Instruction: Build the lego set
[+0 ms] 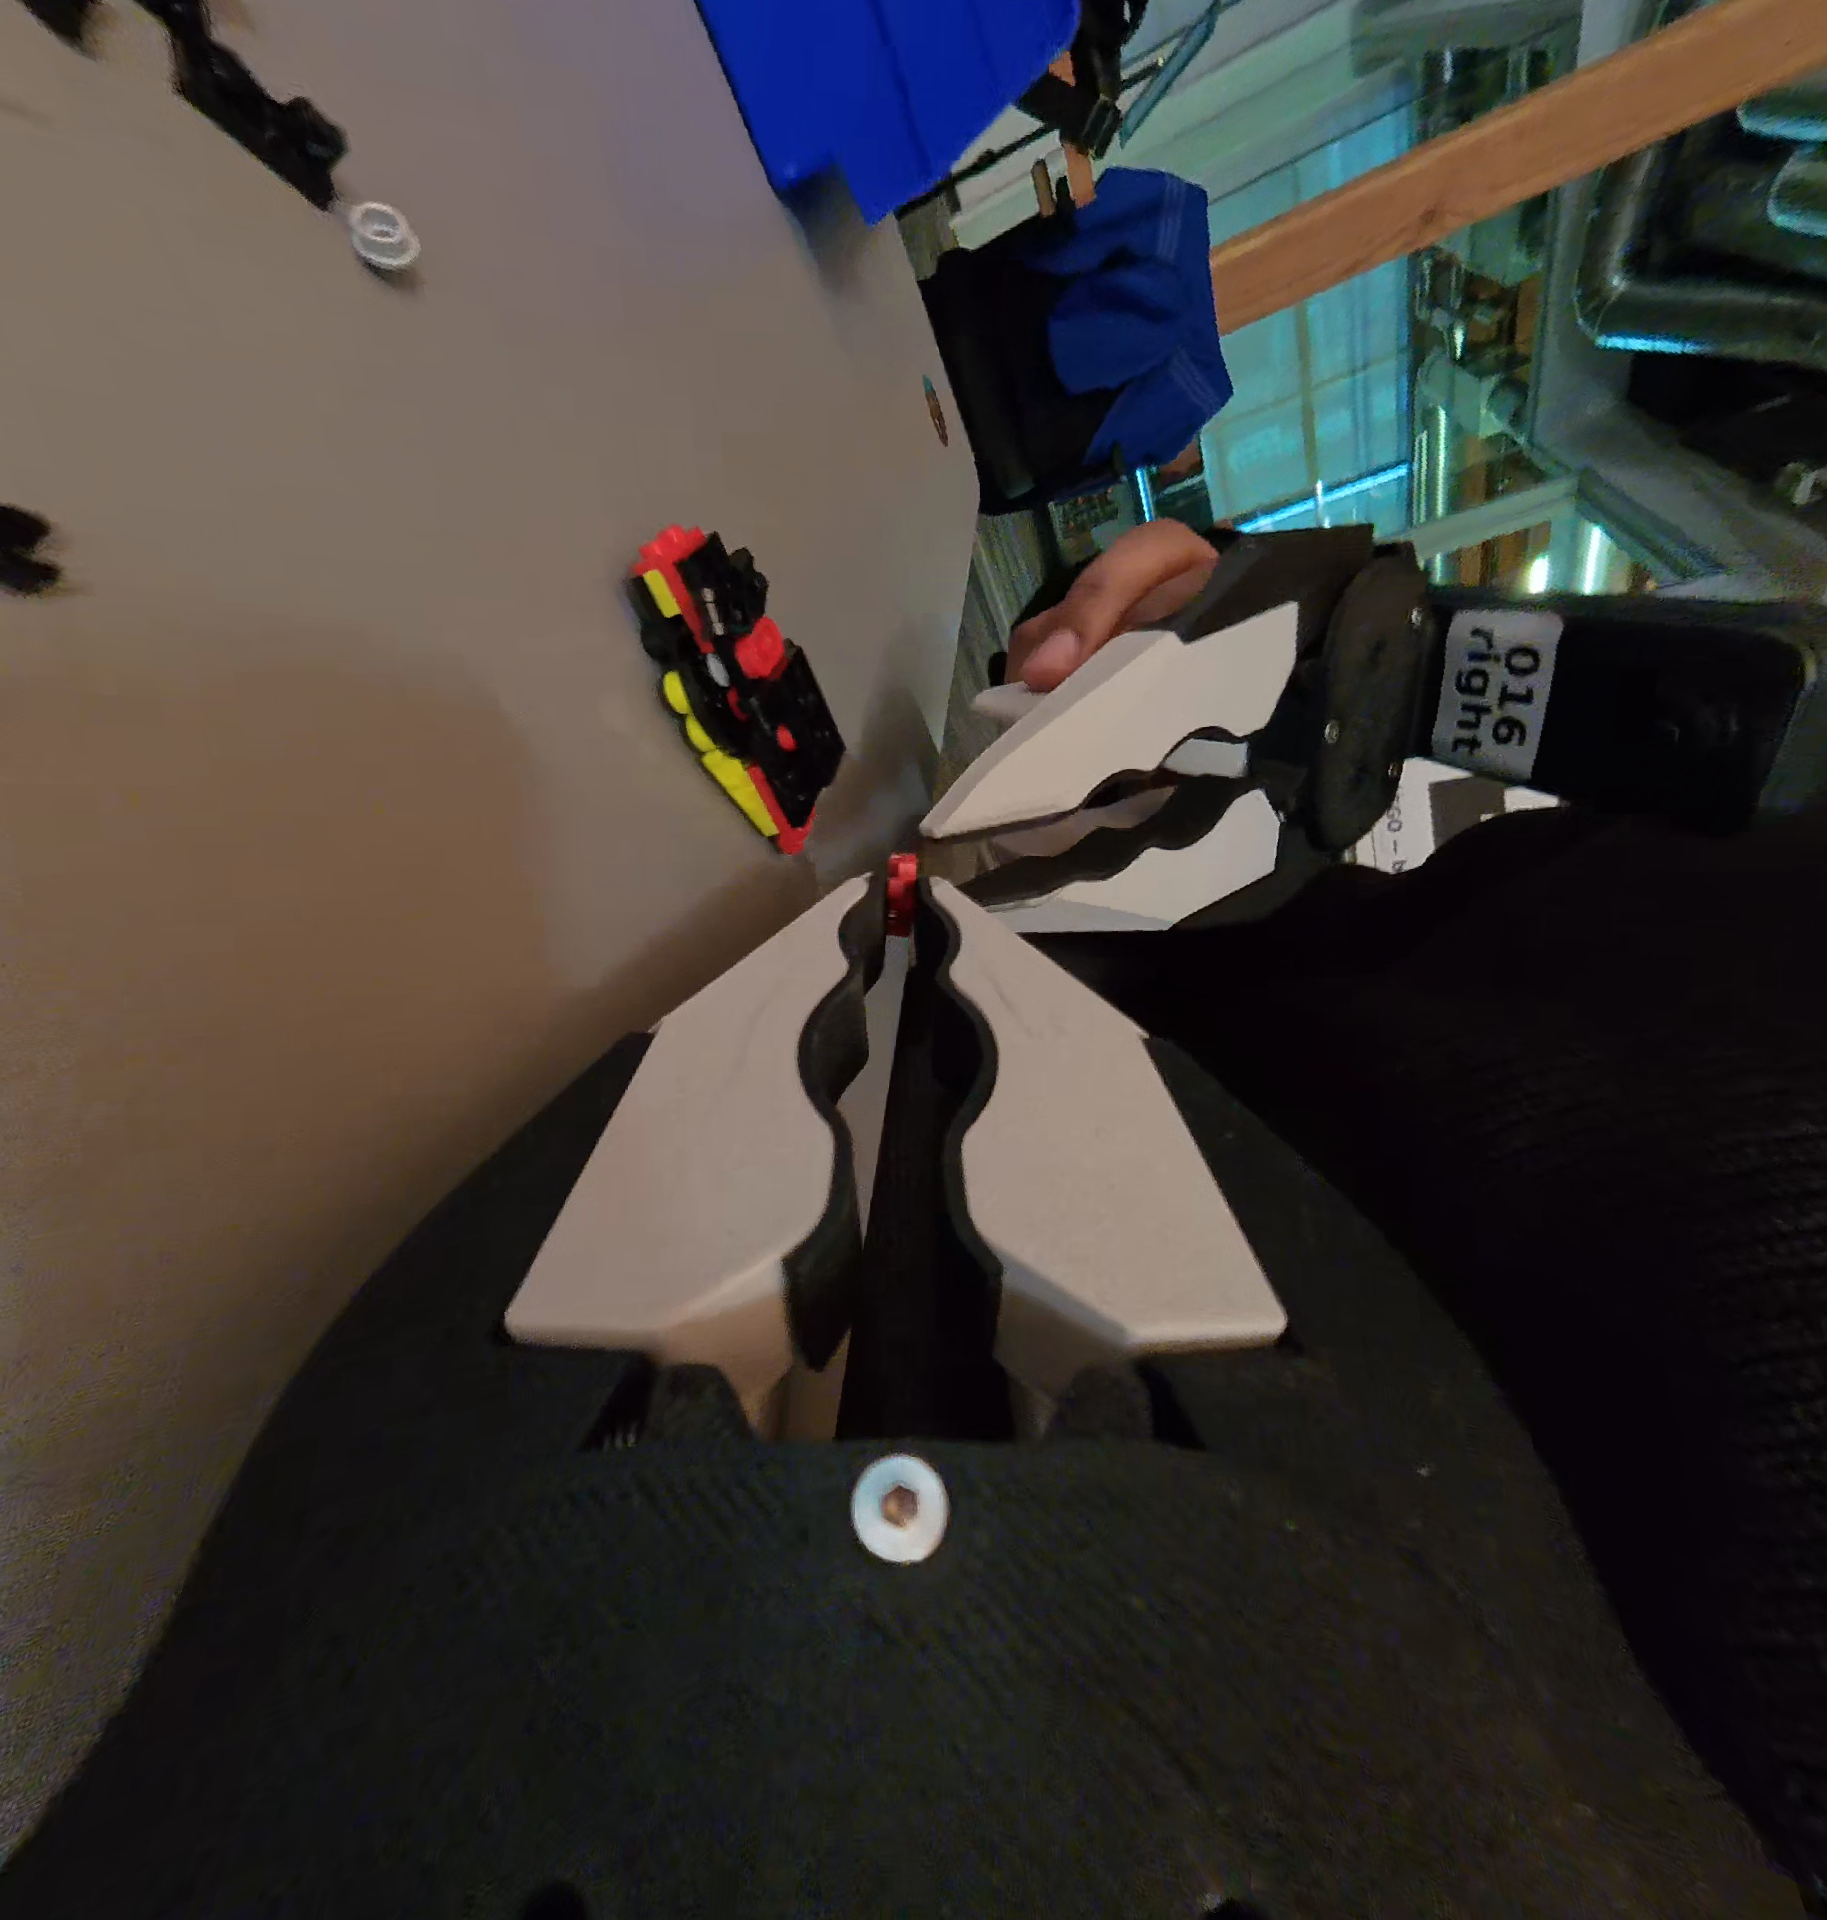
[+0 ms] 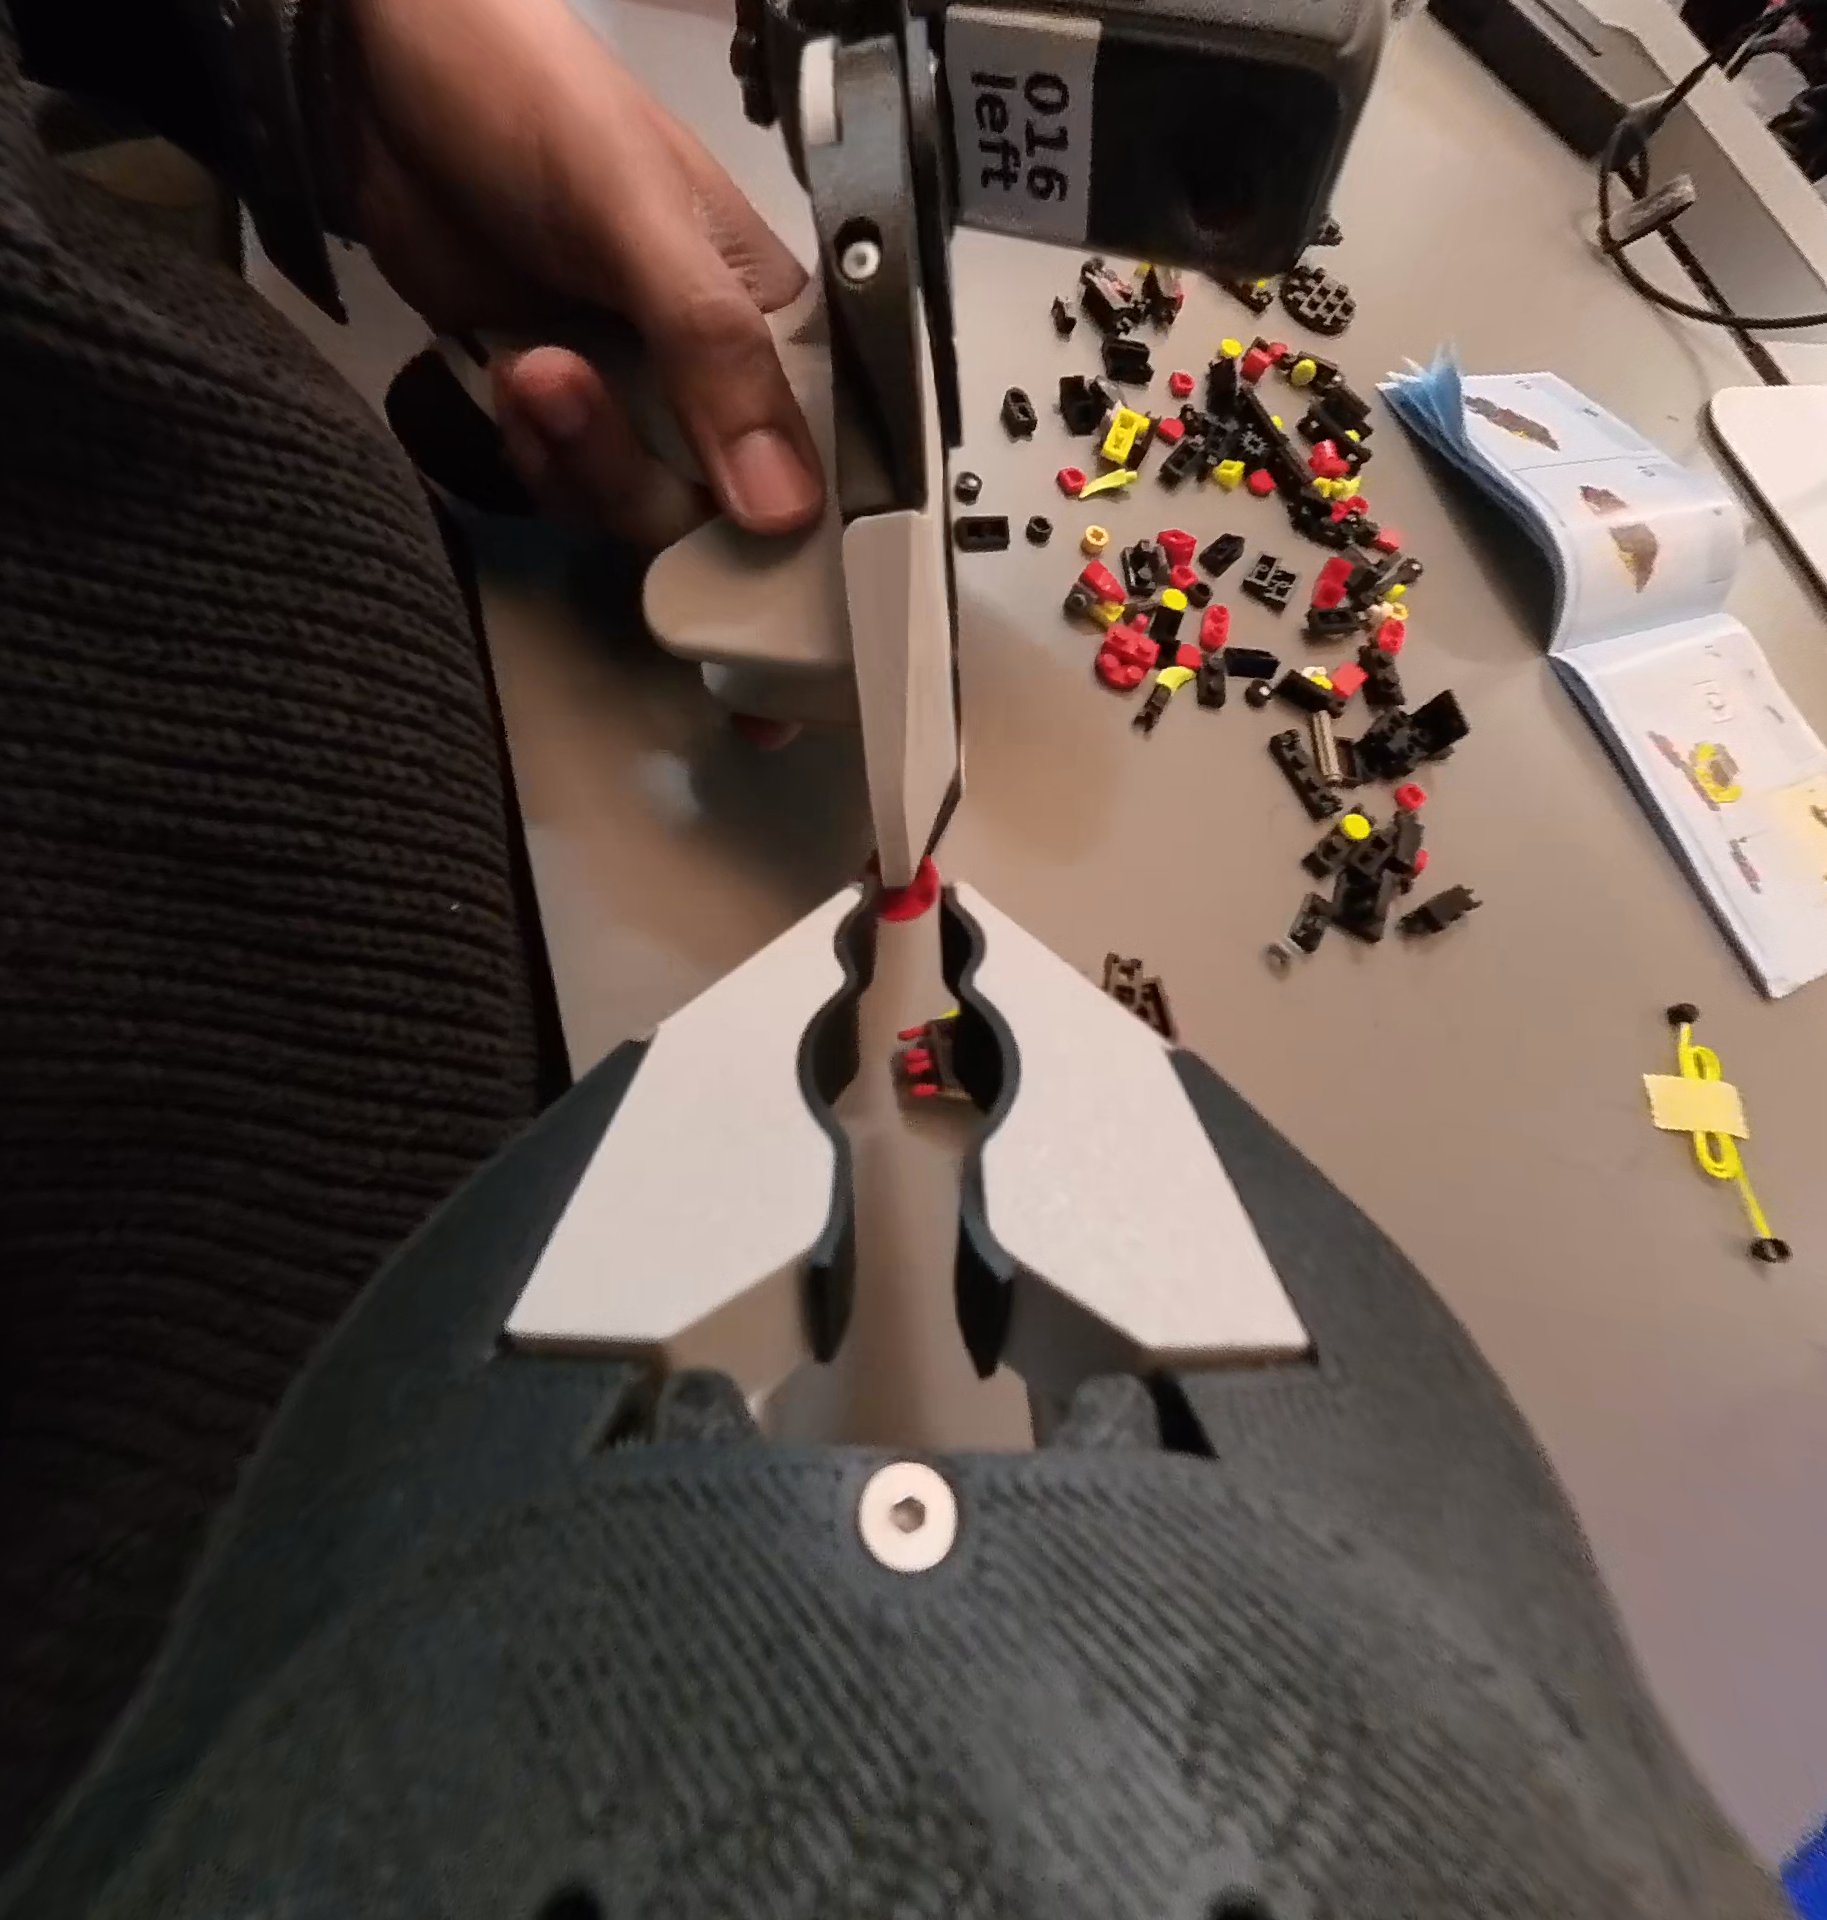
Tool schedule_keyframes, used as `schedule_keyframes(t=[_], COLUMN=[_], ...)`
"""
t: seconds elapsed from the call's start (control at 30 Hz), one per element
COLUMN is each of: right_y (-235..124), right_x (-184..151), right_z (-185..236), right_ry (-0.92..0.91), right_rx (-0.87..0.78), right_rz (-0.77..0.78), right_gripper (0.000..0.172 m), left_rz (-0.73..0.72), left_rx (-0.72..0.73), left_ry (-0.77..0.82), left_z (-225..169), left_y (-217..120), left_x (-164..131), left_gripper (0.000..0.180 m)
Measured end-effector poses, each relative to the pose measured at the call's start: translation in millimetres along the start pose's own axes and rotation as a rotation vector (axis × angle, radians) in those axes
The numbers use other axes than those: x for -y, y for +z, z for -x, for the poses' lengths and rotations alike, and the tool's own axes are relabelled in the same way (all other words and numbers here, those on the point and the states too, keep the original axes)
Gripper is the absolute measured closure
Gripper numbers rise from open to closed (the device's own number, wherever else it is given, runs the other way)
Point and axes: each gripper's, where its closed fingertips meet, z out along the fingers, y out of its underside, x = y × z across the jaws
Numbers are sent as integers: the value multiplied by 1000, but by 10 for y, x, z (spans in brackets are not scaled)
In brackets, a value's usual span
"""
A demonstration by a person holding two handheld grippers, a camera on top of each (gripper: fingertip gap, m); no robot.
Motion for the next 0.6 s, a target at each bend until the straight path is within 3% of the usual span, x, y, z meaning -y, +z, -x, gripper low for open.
schedule_keyframes(t=[0.23, 0.6], right_y=[46, 71], right_x=[-31, -78], right_z=[54, 80], right_ry=[-74, -145], right_rx=[-7, -27], right_rz=[42, 85], right_gripper=[149, 158], left_rz=[-6, 31], left_rx=[-24, -14], left_ry=[-66, -37], left_z=[2, -17], left_y=[11, 39], left_x=[-10, -72], left_gripper=[179, 178])
